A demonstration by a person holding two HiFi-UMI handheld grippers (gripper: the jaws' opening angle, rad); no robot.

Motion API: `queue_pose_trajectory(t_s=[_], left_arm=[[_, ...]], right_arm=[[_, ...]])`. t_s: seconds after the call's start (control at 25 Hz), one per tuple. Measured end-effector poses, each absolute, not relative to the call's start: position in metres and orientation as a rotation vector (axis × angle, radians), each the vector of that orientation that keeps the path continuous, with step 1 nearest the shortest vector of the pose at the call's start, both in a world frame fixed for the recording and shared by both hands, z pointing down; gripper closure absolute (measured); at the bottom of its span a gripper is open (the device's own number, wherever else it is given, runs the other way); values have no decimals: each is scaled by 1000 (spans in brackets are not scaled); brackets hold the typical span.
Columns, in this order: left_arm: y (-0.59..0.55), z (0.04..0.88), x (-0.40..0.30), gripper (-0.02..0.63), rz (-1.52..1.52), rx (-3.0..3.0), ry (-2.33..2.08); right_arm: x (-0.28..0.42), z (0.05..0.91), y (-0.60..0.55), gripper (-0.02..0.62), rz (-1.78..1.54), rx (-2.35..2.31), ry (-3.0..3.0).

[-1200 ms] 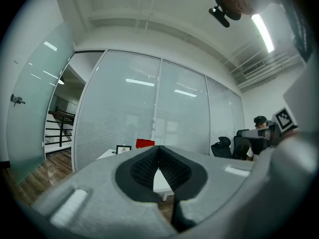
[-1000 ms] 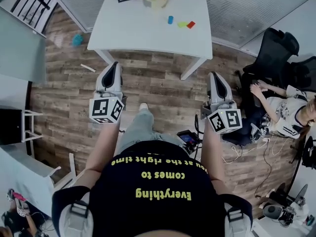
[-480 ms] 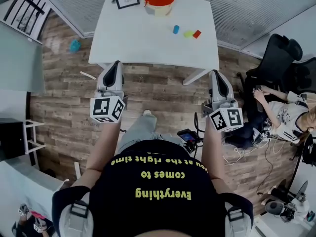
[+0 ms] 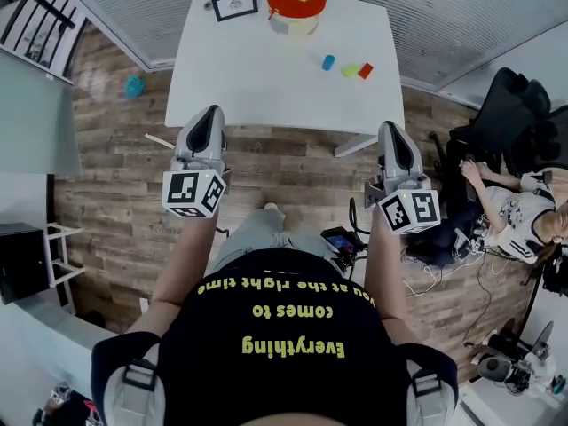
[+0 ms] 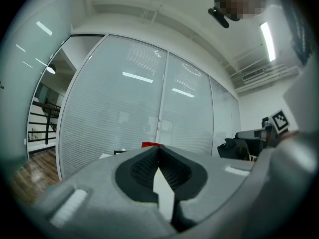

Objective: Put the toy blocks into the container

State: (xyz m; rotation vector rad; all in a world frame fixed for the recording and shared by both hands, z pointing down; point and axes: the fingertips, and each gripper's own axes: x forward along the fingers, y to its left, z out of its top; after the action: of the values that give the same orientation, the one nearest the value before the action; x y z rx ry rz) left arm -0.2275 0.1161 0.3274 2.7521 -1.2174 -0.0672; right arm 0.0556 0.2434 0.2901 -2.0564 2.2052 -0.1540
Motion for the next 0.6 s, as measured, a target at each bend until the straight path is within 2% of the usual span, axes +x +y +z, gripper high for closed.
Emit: queue_pose_trajectory(t_s=[0.6], left_arm=[[94,343,-241,607,-40,2713,-1240]], right_arm=[[50,297,210,591,-177,-2039,2231]])
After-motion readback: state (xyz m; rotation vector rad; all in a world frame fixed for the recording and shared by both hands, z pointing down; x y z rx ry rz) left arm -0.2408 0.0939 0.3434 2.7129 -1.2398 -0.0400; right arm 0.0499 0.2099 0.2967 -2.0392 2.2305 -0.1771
